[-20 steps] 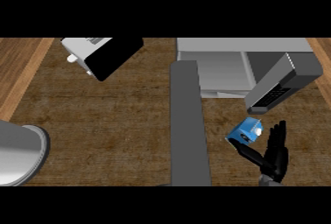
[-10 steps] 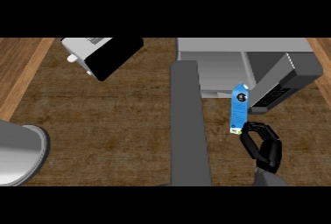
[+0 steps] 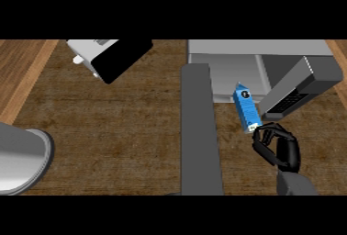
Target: Pick up the milk, place it into the microwave and close the microwave
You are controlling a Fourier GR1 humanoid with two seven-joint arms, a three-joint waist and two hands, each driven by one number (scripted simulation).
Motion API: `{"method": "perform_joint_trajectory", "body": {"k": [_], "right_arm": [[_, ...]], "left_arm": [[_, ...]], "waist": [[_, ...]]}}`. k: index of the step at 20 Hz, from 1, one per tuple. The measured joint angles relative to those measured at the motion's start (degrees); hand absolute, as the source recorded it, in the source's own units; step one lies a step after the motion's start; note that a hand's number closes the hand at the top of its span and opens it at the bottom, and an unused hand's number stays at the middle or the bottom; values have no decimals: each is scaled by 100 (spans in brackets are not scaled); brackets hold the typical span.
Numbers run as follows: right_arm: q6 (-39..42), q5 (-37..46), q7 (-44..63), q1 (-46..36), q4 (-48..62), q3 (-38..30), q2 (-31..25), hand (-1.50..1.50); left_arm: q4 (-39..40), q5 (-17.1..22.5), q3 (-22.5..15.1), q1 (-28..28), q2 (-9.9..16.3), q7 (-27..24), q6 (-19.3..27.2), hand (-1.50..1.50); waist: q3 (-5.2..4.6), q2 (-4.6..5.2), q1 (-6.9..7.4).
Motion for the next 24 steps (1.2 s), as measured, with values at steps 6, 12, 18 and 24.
{"method": "perform_joint_trajectory", "body": {"k": [6, 12, 18, 24], "right_arm": [[828, 246, -422, -140, 227, 354, -176, 150], [930, 394, -72, 89, -738, 747, 32, 150], [444, 593, 762, -23, -1584, 896, 248, 150], [-66, 872, 1455, -744, -1575, 915, 478, 150]], "left_arm": [[-17, 221, 151, 30, 103, 109, 1, -150], [99, 333, 373, 58, 157, 125, -79, -150], [106, 319, 421, 11, 113, 220, -103, -150], [440, 261, 517, -73, 120, 67, -304, -150]], "waist": [[-4, -16, -34], [-12, -37, -92], [-12, -36, -96], [-12, -29, -73]]}}
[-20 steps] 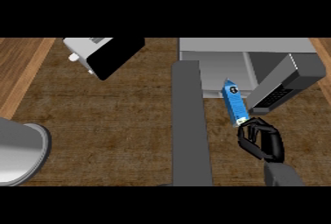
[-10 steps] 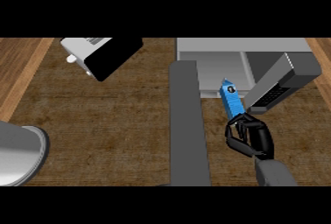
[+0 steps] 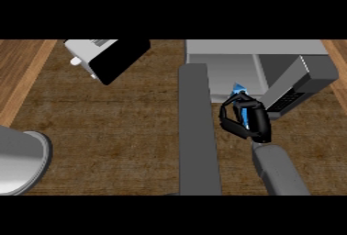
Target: Pick up the milk, place it into the microwave and close the microwave
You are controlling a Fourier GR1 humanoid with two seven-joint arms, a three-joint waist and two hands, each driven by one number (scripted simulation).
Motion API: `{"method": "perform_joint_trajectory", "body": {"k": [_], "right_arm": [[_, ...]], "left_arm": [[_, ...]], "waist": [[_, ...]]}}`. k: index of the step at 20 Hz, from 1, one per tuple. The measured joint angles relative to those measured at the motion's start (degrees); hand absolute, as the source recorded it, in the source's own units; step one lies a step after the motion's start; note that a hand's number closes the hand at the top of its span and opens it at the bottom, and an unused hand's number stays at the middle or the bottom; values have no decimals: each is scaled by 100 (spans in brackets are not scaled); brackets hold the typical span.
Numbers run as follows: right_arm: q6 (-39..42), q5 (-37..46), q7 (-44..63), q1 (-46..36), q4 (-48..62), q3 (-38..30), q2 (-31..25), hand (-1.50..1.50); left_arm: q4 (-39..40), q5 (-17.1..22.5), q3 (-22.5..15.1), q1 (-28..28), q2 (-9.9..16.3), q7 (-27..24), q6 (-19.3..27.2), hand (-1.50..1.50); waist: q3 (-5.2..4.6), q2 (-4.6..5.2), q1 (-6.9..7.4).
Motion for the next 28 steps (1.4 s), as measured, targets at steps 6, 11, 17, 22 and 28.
{"method": "perform_joint_trajectory", "body": {"k": [6, 11, 17, 22, 28], "right_arm": [[-648, 487, 310, -1113, 973, -122, 10, 150], [-989, 792, 511, -2081, 1966, -291, -128, 150], [-1585, 1038, 427, -2966, 3278, -565, -250, 150], [-1893, 1039, 184, -3321, 3944, -829, -439, 150], [-2609, 1228, 119, -3683, 4359, -894, -751, 150]], "left_arm": [[95, -62, 48, -139, 56, 9, 36, -150], [251, 17, 119, -264, 232, 71, 40, -150], [359, -98, 2, -438, 236, 42, 3, -150], [385, -48, -25, -457, 251, 16, -74, -150], [427, -142, -134, -603, 234, 30, -38, -150]], "waist": [[2, 20, 57], [4, 43, 113], [9, 103, 235], [14, 158, 357], [17, 231, 488]]}}
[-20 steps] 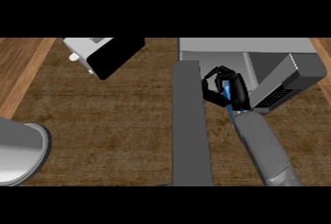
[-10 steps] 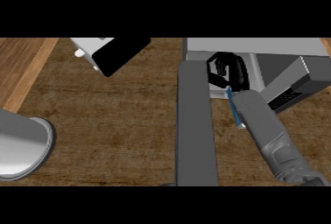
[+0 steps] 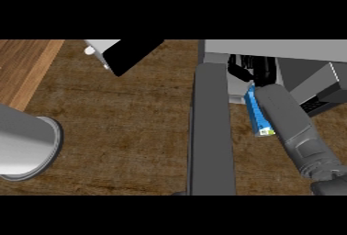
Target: Pick up the milk, place it into the microwave and close the microwave
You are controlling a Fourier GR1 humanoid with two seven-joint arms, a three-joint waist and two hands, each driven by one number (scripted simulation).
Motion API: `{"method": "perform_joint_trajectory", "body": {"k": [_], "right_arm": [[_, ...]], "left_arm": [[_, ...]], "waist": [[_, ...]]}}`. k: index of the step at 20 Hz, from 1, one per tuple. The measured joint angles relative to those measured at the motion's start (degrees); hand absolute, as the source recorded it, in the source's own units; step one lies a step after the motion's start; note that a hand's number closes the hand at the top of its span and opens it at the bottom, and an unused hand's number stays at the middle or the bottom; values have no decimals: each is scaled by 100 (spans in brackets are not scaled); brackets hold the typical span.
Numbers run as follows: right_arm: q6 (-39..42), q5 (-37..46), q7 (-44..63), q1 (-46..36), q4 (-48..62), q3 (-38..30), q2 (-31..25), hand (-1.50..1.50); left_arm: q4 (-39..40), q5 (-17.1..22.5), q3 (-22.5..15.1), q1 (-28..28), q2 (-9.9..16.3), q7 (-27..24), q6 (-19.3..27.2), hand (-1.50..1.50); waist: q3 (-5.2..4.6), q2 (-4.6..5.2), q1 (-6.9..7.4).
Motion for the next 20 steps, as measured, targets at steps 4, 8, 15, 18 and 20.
{"method": "perform_joint_trajectory", "body": {"k": [4, 8, 15, 18, 20], "right_arm": [[-318, 156, -102, -126, 199, 40, -184, 150], [-620, 338, -107, -129, 428, 129, -307, 150], [-1487, 582, 726, -61, 968, 238, -661, -150], [-1504, 666, 692, -90, 950, 313, -653, -150], [-1439, 696, 615, -141, 908, 341, -605, -150]], "left_arm": [[55, -32, -67, -86, 22, -6, -32, -150], [170, -102, -117, -210, 62, -13, -35, -150], [300, -248, -172, -395, 136, -42, -33, -150], [335, -410, -203, -417, 116, -101, -47, -150], [353, -495, -233, -416, 88, -135, -61, -150]], "waist": [[3, 42, 67], [4, 84, 113], [1, 174, 215], [17, 169, 239], [18, 163, 264]]}}
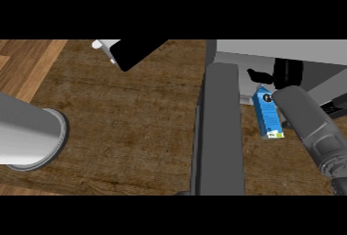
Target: Pick up the milk, place it into the microwave and close the microwave
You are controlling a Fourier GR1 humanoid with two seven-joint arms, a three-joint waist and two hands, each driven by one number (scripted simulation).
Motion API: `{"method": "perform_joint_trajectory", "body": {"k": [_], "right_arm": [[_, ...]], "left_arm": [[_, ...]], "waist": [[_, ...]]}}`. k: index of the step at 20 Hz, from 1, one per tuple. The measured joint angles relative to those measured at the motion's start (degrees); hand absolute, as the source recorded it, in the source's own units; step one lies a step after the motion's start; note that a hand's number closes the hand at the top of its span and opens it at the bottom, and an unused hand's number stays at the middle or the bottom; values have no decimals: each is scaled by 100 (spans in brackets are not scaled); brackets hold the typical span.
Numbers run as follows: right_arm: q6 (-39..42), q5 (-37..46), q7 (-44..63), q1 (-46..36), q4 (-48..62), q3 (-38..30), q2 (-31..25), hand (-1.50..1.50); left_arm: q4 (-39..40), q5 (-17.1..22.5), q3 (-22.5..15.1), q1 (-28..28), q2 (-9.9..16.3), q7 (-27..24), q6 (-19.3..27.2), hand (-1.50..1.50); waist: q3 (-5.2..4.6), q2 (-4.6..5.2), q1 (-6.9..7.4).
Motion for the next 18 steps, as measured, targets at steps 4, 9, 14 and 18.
{"method": "perform_joint_trajectory", "body": {"k": [4, 9, 14, 18], "right_arm": [[174, 38, -163, -79, -59, 35, 100, -150], [582, -63, -440, -98, -163, -61, 205, -150], [1278, -309, -688, -127, -245, -293, 228, -150], [1784, -581, -990, -55, -339, -546, 352, -150]], "left_arm": [[195, -164, -98, -106, 26, -66, -81, -150], [352, -253, -211, -123, 91, -148, -301, -150], [344, -302, -442, -139, 37, -160, -457, -150], [446, -373, -642, -175, -32, -242, -621, -150]], "waist": [[1, 3, -27], [2, -12, -31], [3, -63, -108], [-1, -94, -193]]}}
